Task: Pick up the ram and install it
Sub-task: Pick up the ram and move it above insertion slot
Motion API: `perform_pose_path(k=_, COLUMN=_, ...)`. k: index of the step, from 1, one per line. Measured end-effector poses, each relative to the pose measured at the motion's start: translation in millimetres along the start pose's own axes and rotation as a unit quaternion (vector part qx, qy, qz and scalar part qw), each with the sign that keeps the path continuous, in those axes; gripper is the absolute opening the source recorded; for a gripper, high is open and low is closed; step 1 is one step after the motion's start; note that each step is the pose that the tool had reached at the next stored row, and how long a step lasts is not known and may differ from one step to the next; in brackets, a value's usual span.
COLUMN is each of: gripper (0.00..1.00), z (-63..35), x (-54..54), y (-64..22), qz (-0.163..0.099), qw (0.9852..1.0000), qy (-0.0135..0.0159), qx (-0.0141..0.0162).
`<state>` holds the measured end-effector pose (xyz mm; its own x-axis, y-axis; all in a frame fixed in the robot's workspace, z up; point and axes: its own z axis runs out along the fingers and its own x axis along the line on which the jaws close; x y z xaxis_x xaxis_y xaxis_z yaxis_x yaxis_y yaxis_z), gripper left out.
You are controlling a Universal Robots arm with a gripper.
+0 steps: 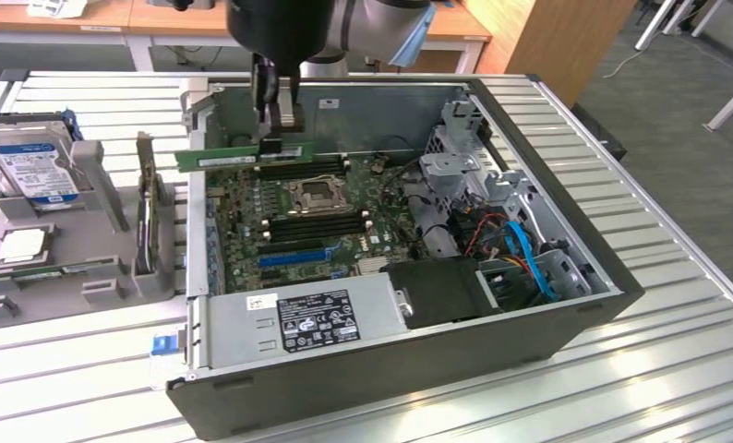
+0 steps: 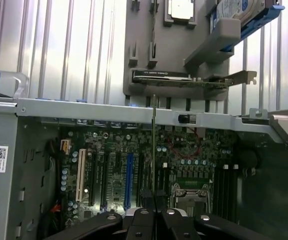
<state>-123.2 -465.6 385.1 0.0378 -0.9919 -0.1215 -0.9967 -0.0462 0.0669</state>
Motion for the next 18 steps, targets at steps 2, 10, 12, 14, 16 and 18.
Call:
perform_pose_path(k=2, gripper=0.12, z=-0.3, x=0.2, y=-3.9, qz=0.000, qw=1.0000, qy=0.0000, qx=0.0000)
perform_pose_path(k=10, gripper=0.12, z=-1.3, x=0.8, y=-19.3, qz=0.000, qw=1.0000, qy=0.0000, qx=0.0001)
perform_pose_path(k=12, gripper=0.12, z=-1.5, x=1.0, y=-22.0, qz=0.000, qw=1.0000, qy=0.0000, qx=0.0000)
perform_pose_path(k=14, gripper=0.12, z=-1.5, x=1.0, y=-22.2, qz=0.000, qw=1.0000, qy=0.0000, qx=0.0000)
perform_pose_path(k=16, gripper=0.12, z=-1.5, x=1.0, y=-22.2, qz=0.001, qw=1.0000, qy=0.0000, qx=0.0001)
perform_pose_path(k=18, gripper=0.12, z=-1.5, x=1.0, y=-22.7, qz=0.001, qw=1.0000, qy=0.0000, qx=0.0001)
